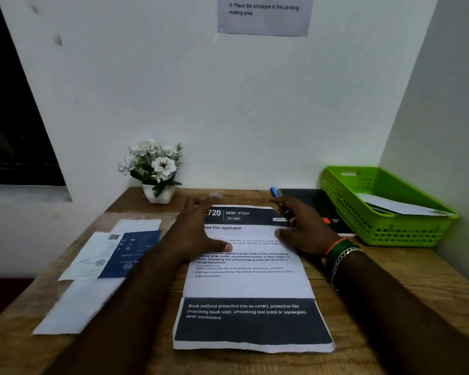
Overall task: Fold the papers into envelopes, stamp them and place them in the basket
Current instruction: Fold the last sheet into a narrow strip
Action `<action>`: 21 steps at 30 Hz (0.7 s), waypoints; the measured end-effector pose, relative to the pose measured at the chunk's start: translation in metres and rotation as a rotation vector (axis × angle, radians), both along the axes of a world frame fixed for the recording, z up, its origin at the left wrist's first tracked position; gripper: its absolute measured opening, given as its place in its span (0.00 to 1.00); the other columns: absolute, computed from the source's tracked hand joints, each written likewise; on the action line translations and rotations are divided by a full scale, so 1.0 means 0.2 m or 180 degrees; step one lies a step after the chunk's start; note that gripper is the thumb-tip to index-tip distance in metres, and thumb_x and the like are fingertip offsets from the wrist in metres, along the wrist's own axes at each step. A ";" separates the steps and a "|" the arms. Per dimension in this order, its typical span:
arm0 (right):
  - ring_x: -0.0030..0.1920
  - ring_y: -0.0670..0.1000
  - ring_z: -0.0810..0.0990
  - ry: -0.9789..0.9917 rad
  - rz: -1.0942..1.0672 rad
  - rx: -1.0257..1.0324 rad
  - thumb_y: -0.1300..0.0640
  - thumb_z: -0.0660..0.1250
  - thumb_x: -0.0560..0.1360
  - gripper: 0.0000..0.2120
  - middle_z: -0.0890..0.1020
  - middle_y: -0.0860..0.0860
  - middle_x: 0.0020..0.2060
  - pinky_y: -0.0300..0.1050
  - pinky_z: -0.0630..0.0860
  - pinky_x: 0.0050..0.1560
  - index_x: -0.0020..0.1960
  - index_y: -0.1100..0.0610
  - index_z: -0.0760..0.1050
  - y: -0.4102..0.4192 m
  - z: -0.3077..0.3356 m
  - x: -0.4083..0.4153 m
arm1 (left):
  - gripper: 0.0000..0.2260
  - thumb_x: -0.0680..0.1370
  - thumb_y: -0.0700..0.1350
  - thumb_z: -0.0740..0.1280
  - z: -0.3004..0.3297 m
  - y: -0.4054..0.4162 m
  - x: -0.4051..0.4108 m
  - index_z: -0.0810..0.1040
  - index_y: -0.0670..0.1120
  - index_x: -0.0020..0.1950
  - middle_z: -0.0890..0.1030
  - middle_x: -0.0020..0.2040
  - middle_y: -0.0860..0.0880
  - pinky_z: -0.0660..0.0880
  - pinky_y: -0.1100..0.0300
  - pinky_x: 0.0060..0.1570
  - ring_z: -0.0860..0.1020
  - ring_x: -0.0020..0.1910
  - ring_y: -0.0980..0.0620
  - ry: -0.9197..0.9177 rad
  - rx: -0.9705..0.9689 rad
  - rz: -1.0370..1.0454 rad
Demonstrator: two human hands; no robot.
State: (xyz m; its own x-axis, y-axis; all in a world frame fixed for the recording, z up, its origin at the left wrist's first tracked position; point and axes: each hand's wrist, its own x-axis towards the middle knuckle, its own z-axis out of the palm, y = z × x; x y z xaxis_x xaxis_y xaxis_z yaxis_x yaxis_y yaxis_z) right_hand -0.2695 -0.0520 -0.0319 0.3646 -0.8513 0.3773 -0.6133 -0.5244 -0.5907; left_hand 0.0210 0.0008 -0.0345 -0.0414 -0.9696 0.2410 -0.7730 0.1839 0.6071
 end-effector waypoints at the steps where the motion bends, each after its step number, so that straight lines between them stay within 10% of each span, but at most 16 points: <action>1: 0.49 0.42 0.77 -0.0108 0.0042 -0.0088 0.68 0.74 0.67 0.33 0.78 0.49 0.53 0.29 0.72 0.50 0.68 0.46 0.73 0.00 0.01 0.00 | 0.54 0.55 0.60 0.85 0.01 0.01 0.00 0.62 0.66 0.76 0.63 0.71 0.50 0.72 0.47 0.71 0.71 0.69 0.48 0.0085 -0.0031 0.0031; 7: 0.41 0.37 0.78 -0.0431 0.0025 -0.0062 0.70 0.69 0.63 0.21 0.80 0.49 0.47 0.32 0.71 0.43 0.50 0.49 0.79 0.01 0.05 -0.05 | 0.23 0.61 0.59 0.83 0.11 0.06 -0.03 0.82 0.56 0.51 0.81 0.51 0.59 0.78 0.56 0.50 0.80 0.51 0.57 0.0302 -0.0490 0.0222; 11: 0.35 0.57 0.79 -0.1082 0.0398 0.0111 0.57 0.66 0.68 0.10 0.82 0.66 0.36 0.49 0.74 0.38 0.39 0.63 0.82 0.10 0.16 -0.04 | 0.20 0.73 0.67 0.70 0.15 0.11 -0.08 0.83 0.50 0.38 0.84 0.35 0.51 0.79 0.51 0.43 0.82 0.36 0.52 0.0914 -0.0755 0.0239; 17: 0.37 0.44 0.81 0.0092 0.0169 -0.0307 0.56 0.73 0.73 0.03 0.85 0.47 0.37 0.41 0.77 0.41 0.41 0.52 0.84 0.14 0.10 0.05 | 0.03 0.75 0.54 0.75 0.02 0.05 -0.17 0.85 0.56 0.46 0.82 0.44 0.60 0.76 0.57 0.47 0.78 0.43 0.63 -0.0026 -0.0408 -0.0304; 21: 0.49 0.45 0.80 0.0849 0.0475 -0.0183 0.52 0.72 0.75 0.10 0.81 0.46 0.50 0.39 0.76 0.48 0.55 0.50 0.83 0.17 0.03 0.15 | 0.15 0.75 0.56 0.74 -0.02 0.07 -0.25 0.82 0.53 0.60 0.73 0.48 0.60 0.74 0.58 0.54 0.74 0.52 0.58 -0.0488 -0.0292 -0.0365</action>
State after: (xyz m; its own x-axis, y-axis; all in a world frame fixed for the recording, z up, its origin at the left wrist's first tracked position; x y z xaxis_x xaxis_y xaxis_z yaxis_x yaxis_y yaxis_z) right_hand -0.2398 -0.0189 -0.0253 0.5765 -0.7610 0.2974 -0.6565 -0.6482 -0.3859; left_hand -0.0282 0.0142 -0.0382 -0.1933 -0.9308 0.3103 -0.8259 0.3251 0.4608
